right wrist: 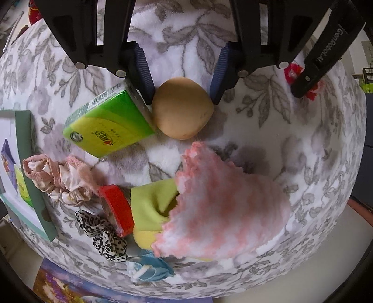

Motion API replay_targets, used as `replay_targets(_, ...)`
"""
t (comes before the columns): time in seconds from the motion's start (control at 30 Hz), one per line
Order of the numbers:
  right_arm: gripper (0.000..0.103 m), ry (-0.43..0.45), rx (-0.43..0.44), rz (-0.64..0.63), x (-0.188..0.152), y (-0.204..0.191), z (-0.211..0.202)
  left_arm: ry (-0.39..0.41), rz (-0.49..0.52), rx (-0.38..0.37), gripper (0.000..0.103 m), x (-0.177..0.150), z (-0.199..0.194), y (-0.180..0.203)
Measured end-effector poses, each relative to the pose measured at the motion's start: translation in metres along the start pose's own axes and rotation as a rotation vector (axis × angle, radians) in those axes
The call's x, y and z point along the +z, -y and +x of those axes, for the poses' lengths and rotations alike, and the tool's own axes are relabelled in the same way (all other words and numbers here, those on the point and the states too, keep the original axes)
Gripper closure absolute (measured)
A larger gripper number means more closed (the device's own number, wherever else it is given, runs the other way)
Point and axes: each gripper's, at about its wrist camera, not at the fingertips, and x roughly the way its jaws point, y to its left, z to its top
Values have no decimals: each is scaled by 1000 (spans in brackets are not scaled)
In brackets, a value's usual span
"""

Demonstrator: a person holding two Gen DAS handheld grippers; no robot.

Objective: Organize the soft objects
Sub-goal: 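Grasp the beige round sponge with the right gripper while the left holds the toy, then carry the toy and sponge into the tray and open both grippers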

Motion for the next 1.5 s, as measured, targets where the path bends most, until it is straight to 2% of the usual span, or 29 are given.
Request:
replay_targets(0.23,52,-21,63,19,-5,12,0,-2,-2,14,69,-8,1,8)
replay_targets(0.4,52,-28,138,44,-6,27,-11,-4,0,17,69,-12,-3,13)
replay_targets(0.53,52,7,182,29,-5,33,-28,8,10,14,69,-15,-12,22)
replay_targets(0.73,52,105,220,31,-5,46,-65,26,27,-3,69,-15,-32,34)
replay_targets(0.97,52,196,198,90,3,80,-96,76,67,-12,69,-6,-62,57)
replay_targets(1.13,52,255,102,176,13,117,-102,106,113,-26,69,0,-81,81)
replay_targets(1.27,52,276,36,255,16,156,-107,122,157,-40,69,0,-94,111)
replay_targets(1.5,52,271,-14,393,18,226,-106,134,259,-22,69,-12,-103,173)
